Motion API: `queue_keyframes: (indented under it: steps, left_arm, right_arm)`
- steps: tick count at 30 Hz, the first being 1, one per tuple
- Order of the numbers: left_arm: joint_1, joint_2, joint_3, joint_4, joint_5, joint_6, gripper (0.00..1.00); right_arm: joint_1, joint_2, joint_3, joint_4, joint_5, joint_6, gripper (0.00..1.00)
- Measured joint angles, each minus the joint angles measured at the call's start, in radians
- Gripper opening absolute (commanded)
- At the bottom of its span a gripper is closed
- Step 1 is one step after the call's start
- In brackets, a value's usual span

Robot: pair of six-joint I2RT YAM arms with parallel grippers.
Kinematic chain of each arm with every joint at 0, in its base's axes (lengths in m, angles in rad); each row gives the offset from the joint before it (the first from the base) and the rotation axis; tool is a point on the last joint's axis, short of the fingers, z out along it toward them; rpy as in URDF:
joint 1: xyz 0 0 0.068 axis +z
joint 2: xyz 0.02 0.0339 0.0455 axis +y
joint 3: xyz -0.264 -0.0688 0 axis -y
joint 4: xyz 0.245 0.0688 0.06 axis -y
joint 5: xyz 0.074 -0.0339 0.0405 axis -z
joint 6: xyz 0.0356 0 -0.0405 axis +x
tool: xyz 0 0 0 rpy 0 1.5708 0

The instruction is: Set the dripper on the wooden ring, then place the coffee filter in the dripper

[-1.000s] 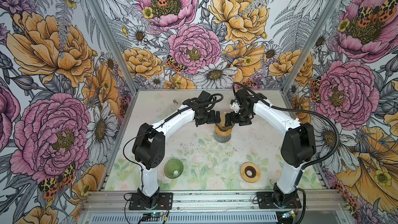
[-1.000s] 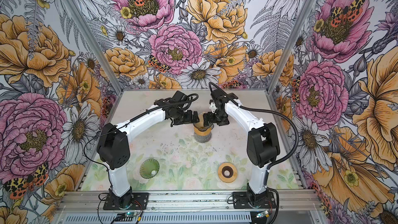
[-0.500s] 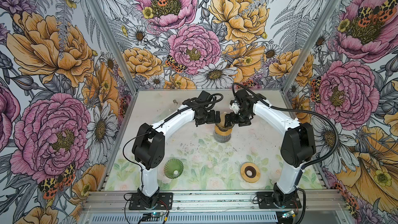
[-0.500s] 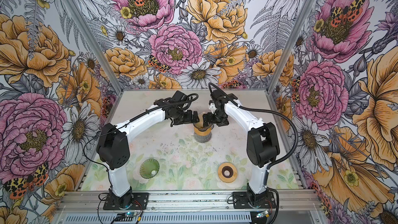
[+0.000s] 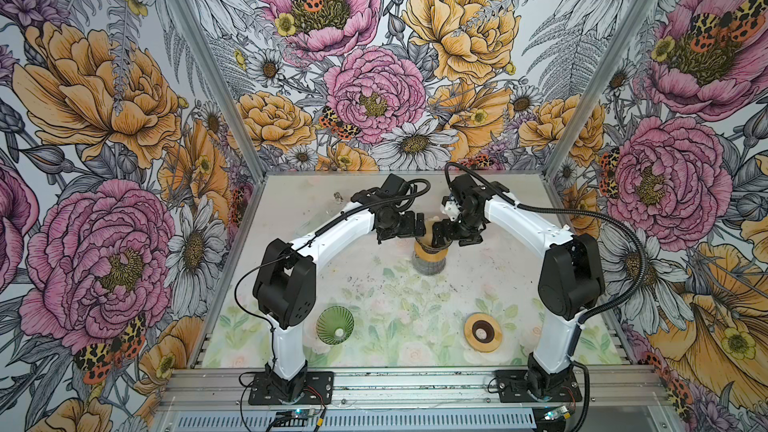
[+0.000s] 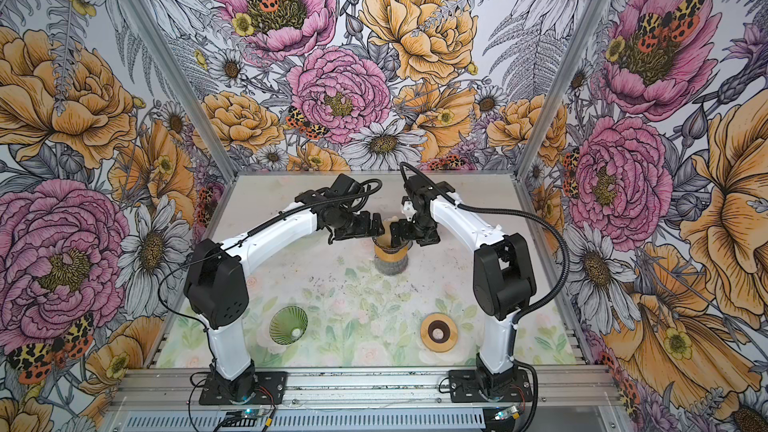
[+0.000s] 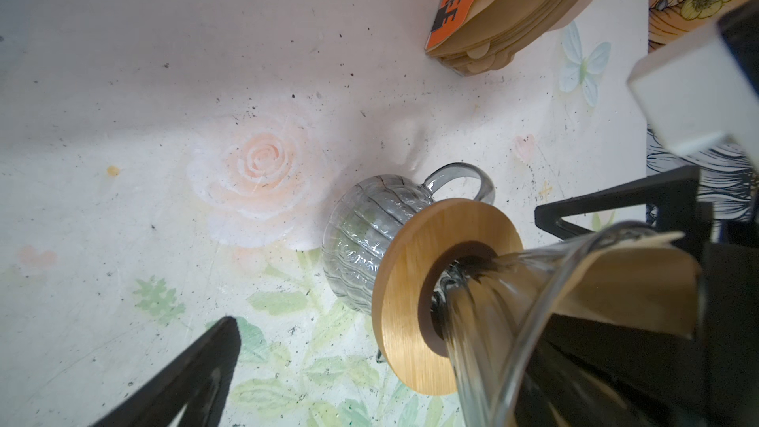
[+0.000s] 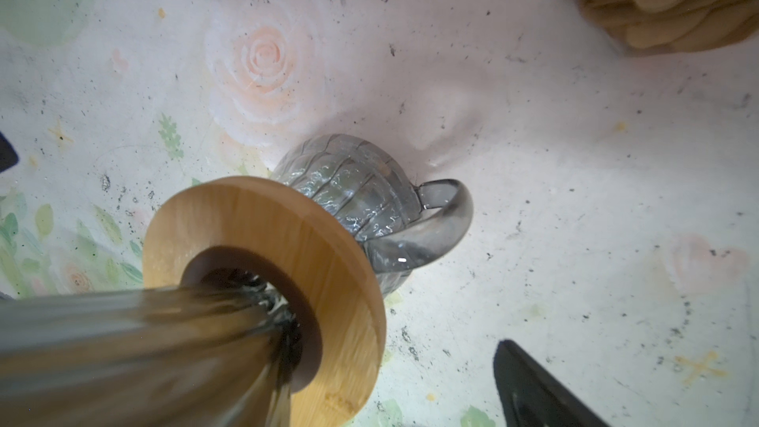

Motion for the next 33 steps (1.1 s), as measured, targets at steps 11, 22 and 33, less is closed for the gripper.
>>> queue_keyframes:
  steps: [11, 22, 33]
  left_arm:
    - [-0.01, 0.0, 0.0, 0.0, 0.0, 0.003, 0.99]
    - [-0.01, 0.0, 0.0, 0.0, 0.0, 0.007, 0.99]
    - [-0.012, 0.0, 0.0, 0.0, 0.0, 0.007, 0.99]
  right_arm:
    - [-0.047, -0.014, 0.001, -0.001, -0.048, 0.001, 0.94]
    - [-0.065, -0.021, -0.001, 0.0, -0.041, 0.003, 0.94]
    - [0.0, -0.018, -0.018, 0.018, -0.042, 0.003, 0.94]
